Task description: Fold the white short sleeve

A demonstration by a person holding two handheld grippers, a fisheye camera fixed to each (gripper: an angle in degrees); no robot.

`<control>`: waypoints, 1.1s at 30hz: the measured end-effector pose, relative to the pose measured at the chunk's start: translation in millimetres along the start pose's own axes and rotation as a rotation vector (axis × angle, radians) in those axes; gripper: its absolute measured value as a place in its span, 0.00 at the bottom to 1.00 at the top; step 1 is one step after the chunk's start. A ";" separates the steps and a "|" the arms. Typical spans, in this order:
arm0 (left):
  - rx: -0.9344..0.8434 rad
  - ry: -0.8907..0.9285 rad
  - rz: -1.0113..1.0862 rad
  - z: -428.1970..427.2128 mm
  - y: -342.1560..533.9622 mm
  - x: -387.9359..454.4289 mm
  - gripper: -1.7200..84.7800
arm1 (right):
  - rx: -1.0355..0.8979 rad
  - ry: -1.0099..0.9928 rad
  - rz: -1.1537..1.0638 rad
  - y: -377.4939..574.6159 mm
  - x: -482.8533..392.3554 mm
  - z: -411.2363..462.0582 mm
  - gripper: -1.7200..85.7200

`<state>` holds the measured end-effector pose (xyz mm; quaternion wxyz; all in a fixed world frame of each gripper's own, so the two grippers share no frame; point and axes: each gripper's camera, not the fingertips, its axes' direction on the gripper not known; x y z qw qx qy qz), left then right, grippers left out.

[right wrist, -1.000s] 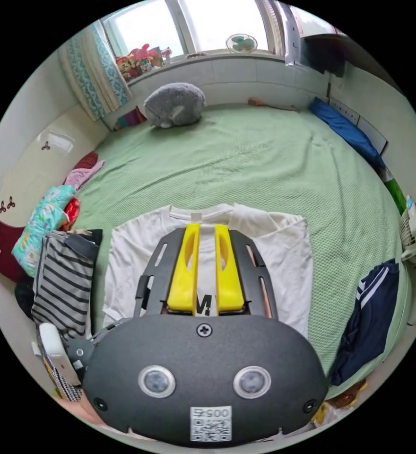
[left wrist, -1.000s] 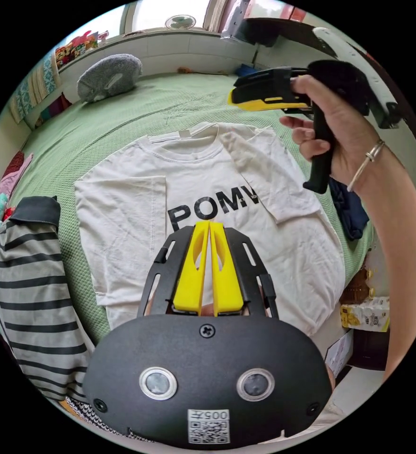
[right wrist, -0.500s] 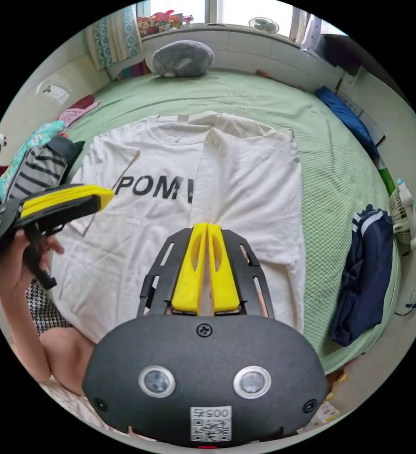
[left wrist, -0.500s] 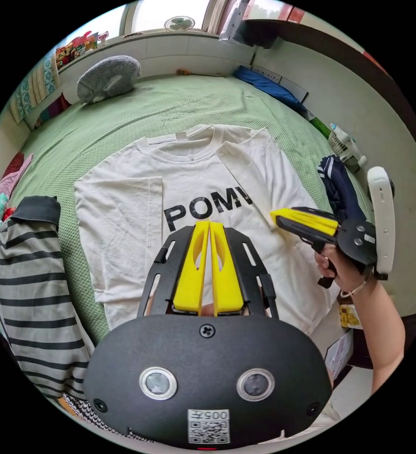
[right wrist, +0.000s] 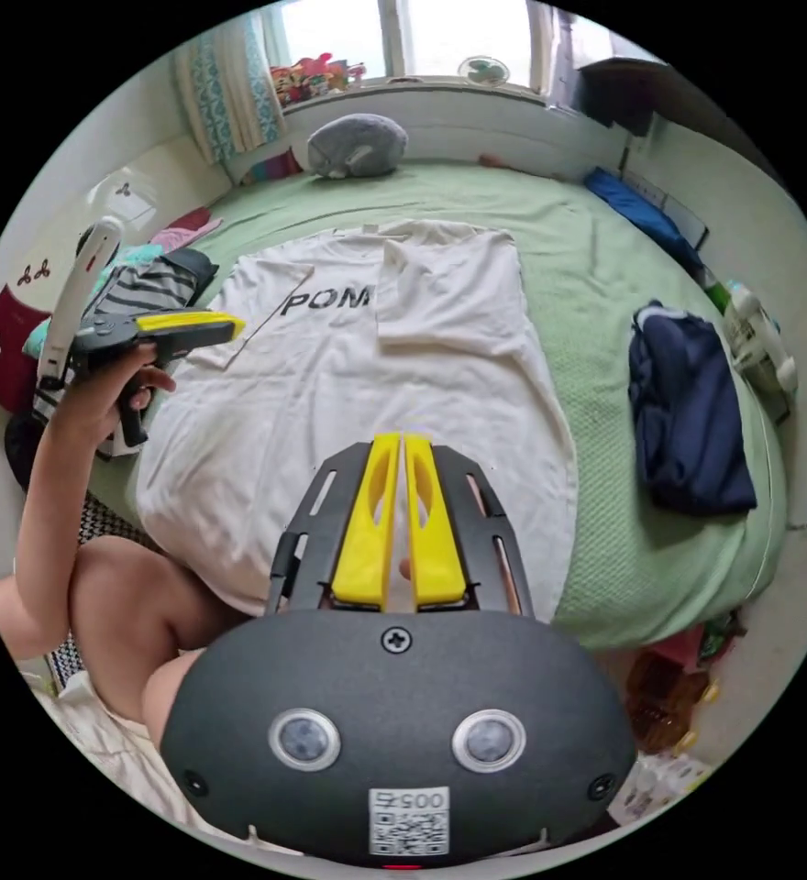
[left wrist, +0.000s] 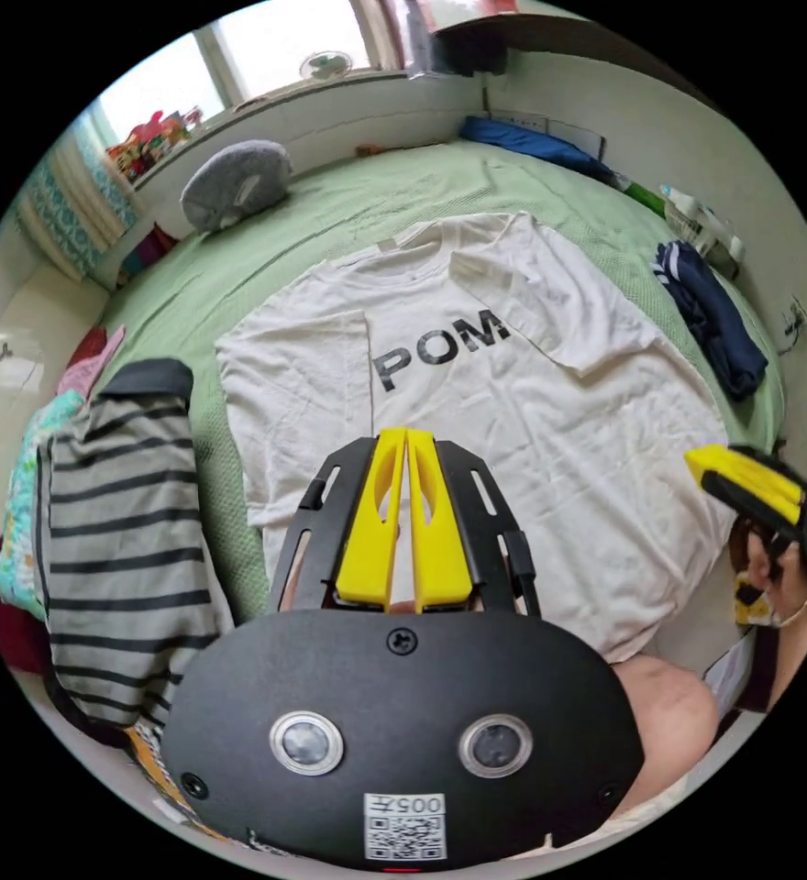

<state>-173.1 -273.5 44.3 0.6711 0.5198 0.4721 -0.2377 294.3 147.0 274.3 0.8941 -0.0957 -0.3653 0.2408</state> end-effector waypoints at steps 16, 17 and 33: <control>-0.101 0.123 -0.059 -74.5 161.1 -85.0 0.02 | -0.019 0.088 0.161 108.7 42.4 -67.7 0.08; -0.113 0.152 -0.070 -73.2 176.1 -90.8 0.02 | -0.026 0.079 0.164 118.2 46.5 -72.1 0.09; -0.117 0.140 -0.221 -60.4 277.2 -106.2 0.12 | -0.054 0.175 0.292 172.4 73.3 -108.1 0.06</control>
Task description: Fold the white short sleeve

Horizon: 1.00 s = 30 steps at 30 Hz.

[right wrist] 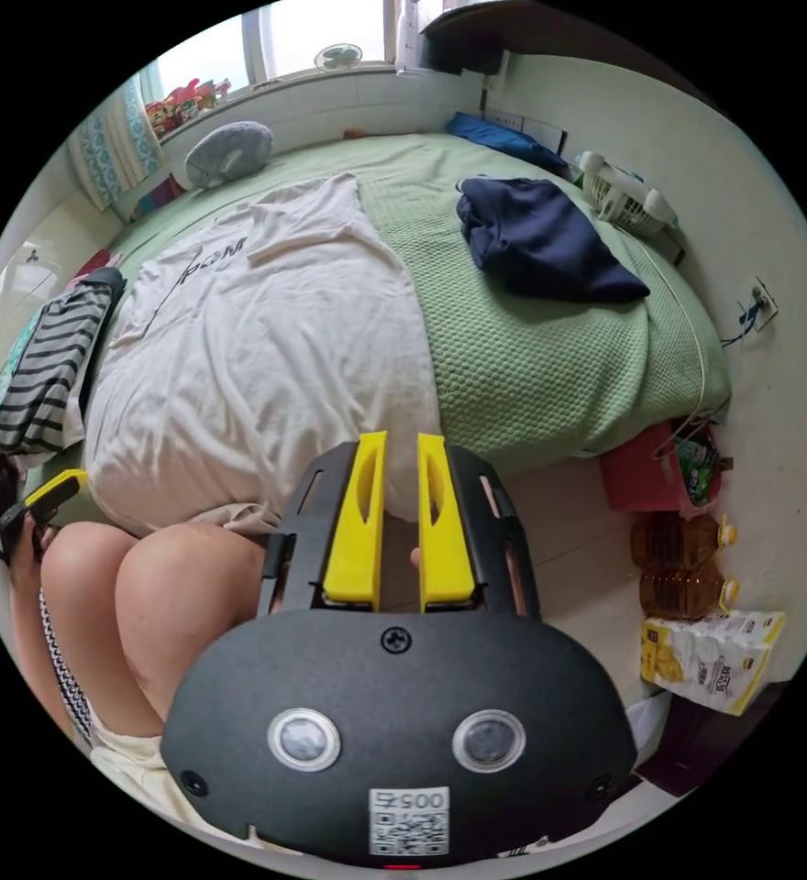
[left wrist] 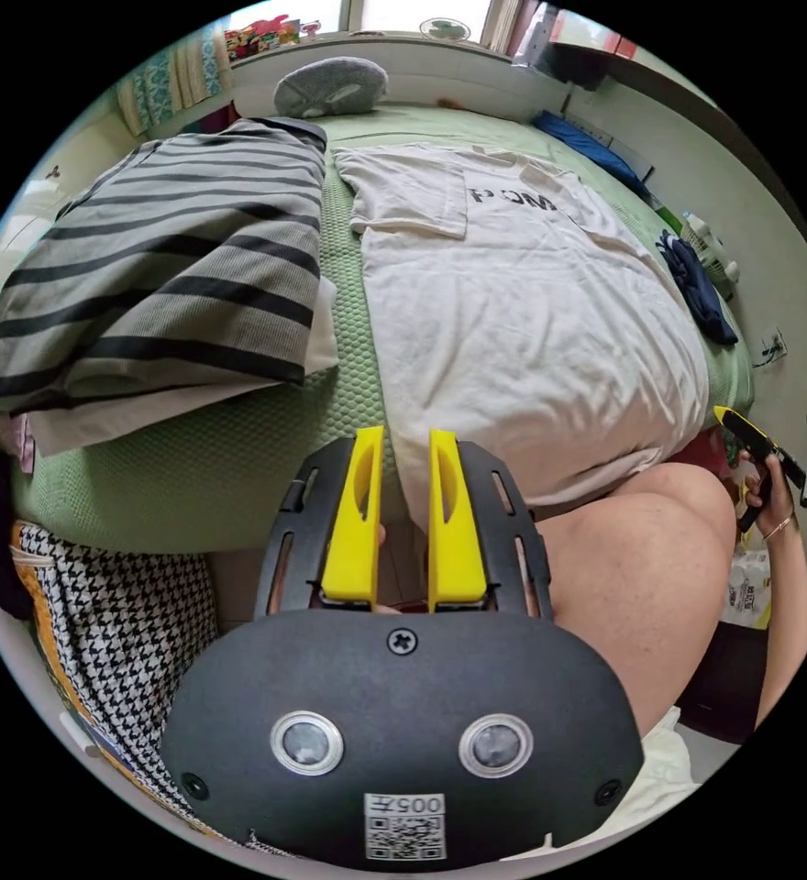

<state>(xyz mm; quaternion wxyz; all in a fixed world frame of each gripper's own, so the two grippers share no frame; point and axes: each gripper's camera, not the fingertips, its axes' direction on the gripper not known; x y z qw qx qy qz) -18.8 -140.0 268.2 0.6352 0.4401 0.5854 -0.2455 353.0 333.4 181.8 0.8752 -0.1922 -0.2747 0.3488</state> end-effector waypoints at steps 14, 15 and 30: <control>0.036 0.083 0.018 -9.1 26.5 -23.8 0.18 | 0.003 0.036 -0.085 3.0 13.4 4.1 0.10; 0.038 0.079 0.019 -9.6 27.5 -23.9 0.18 | -0.005 0.042 -0.082 2.3 14.2 5.7 0.10; 0.034 0.076 0.025 -27.8 54.6 -29.8 0.17 | 0.024 -0.045 -0.099 7.7 23.1 -0.9 0.01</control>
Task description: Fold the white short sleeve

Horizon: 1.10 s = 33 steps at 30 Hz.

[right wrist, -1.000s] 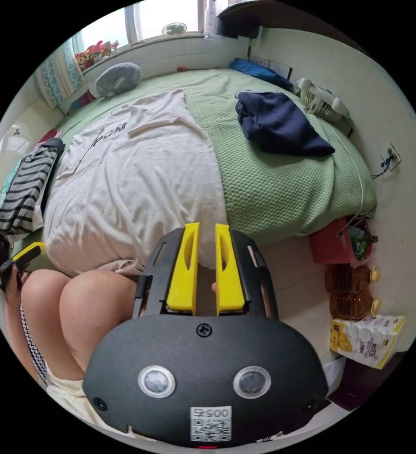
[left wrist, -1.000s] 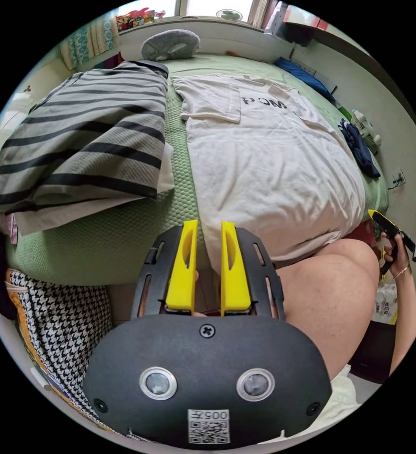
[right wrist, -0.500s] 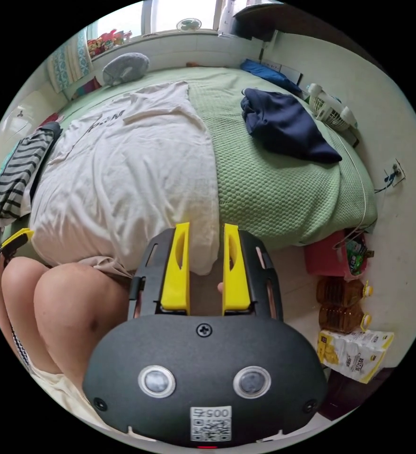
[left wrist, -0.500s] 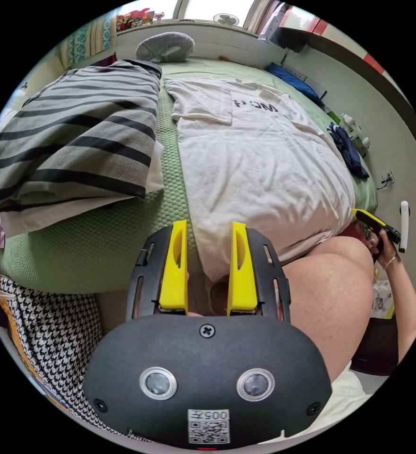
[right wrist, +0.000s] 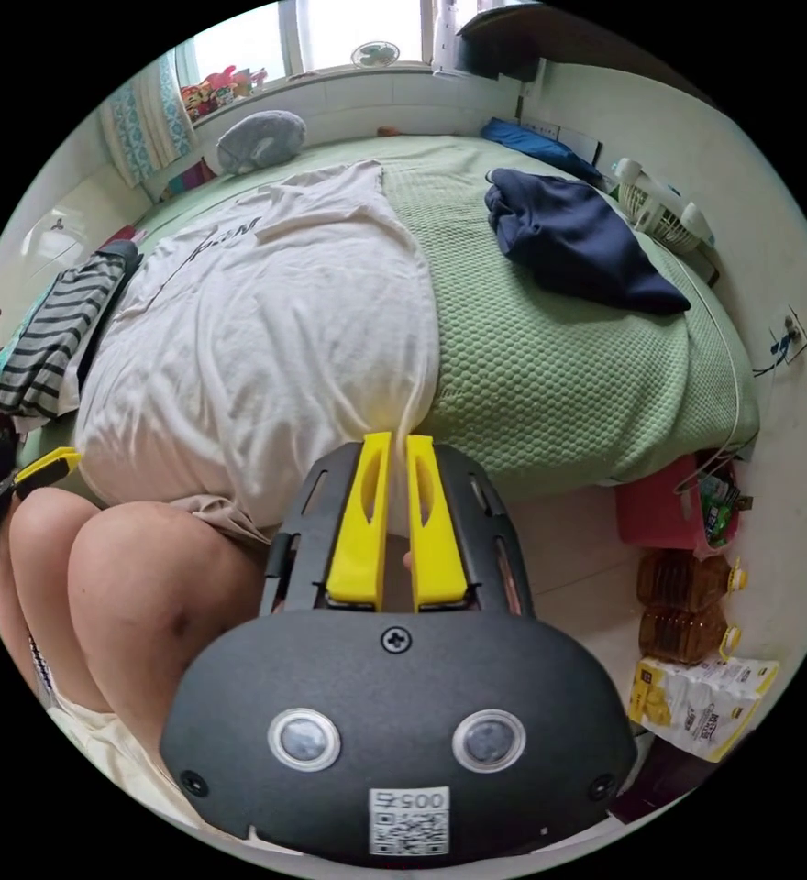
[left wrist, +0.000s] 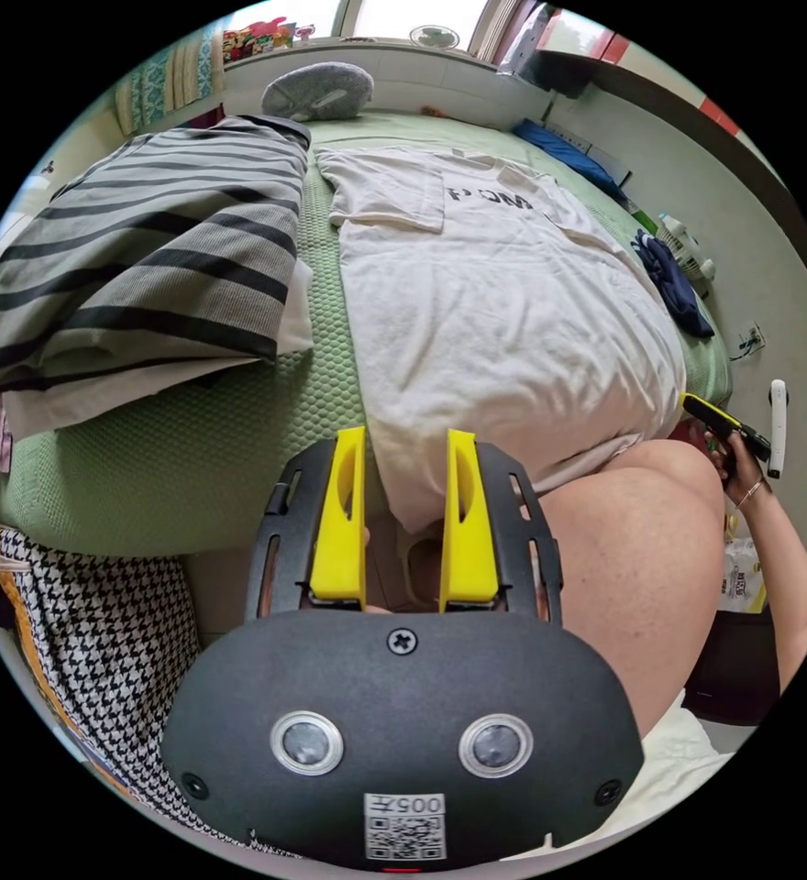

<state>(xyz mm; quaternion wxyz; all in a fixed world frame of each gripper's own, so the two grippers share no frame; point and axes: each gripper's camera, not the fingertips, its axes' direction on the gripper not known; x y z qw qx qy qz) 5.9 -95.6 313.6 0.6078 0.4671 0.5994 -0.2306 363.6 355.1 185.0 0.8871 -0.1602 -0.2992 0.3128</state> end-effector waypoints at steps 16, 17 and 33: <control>-0.004 -0.057 -0.005 -10.1 16.7 0.3 0.12 | 0.011 -0.087 -0.042 -2.9 2.4 -46.7 0.00; -0.007 -0.056 -0.007 -10.4 16.0 0.0 0.12 | 0.011 -0.084 -0.043 -2.5 0.8 -47.7 0.00; 0.022 -0.019 -0.013 -50.0 21.4 2.6 0.04 | 0.044 -0.079 -0.097 -6.3 -22.3 -77.4 0.00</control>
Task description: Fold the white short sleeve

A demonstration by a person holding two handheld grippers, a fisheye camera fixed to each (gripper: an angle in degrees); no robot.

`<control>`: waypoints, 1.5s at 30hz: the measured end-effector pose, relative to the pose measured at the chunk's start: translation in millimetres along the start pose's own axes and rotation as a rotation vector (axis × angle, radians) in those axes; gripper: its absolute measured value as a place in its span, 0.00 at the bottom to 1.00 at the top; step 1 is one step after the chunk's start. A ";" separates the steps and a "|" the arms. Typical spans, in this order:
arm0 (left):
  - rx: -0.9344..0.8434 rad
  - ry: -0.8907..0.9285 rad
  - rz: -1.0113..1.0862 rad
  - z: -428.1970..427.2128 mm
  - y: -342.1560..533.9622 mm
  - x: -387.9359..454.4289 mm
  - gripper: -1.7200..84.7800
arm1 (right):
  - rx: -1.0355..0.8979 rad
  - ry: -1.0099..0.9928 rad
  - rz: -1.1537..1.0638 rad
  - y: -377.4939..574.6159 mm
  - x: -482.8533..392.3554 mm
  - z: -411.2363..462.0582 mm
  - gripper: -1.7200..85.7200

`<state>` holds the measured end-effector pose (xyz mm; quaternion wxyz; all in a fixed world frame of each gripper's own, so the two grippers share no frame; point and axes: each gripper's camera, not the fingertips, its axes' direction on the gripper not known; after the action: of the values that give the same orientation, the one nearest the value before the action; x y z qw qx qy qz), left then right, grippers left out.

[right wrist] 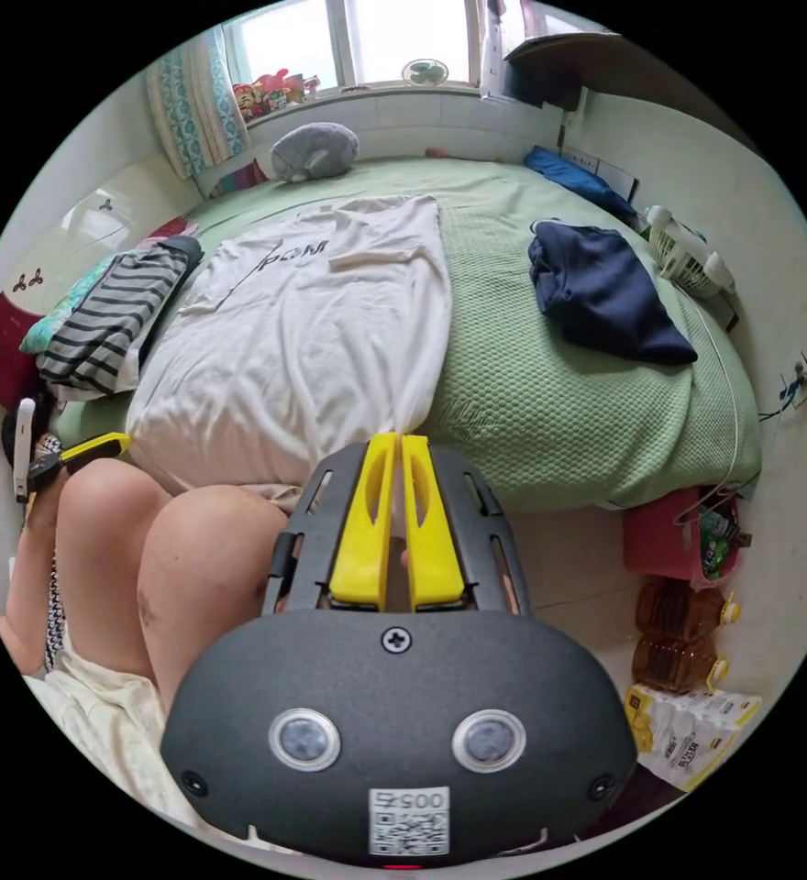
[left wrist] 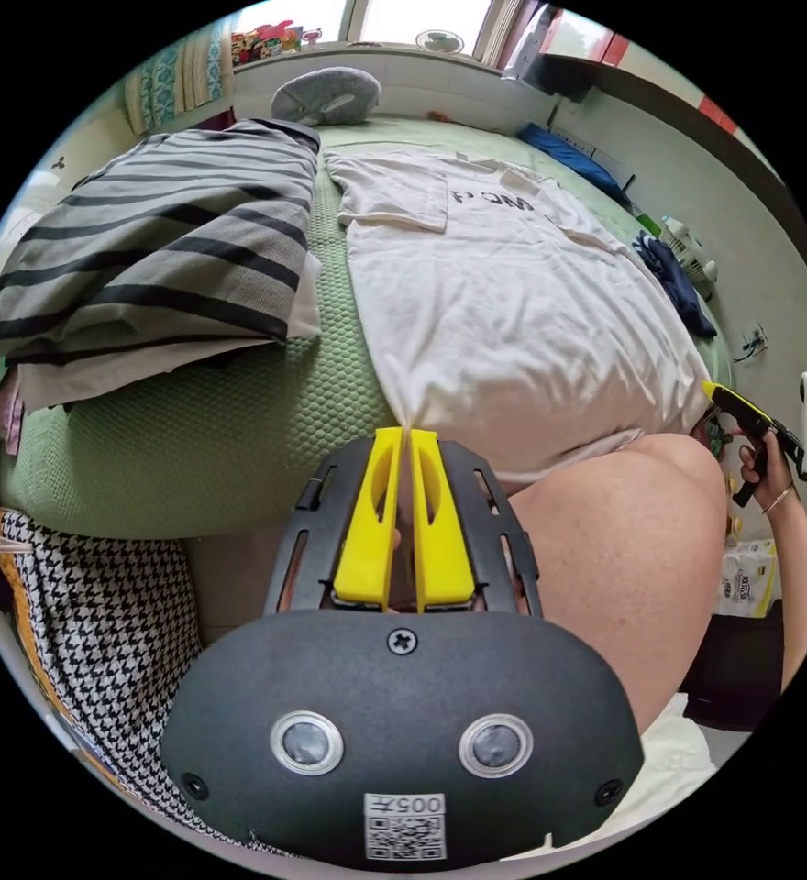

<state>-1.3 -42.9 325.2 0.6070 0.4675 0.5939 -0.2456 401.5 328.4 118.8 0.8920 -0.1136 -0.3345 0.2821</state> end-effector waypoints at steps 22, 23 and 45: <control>0.235 -0.077 0.063 -124.2 -64.9 -13.0 0.03 | 0.187 0.047 -0.013 -73.5 0.8 -72.2 0.00; 0.243 -0.079 0.055 -126.4 -69.2 -16.8 0.03 | 0.193 0.053 -0.008 -79.7 2.2 -71.7 0.00; 0.091 -0.092 -0.082 -22.8 -165.3 -64.7 0.03 | 0.033 0.155 0.045 -197.1 7.6 93.2 0.00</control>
<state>-164.9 -113.1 344.3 0.6012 0.4580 0.5723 -0.3182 428.7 173.4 269.9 0.9104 -0.1280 -0.2570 0.2979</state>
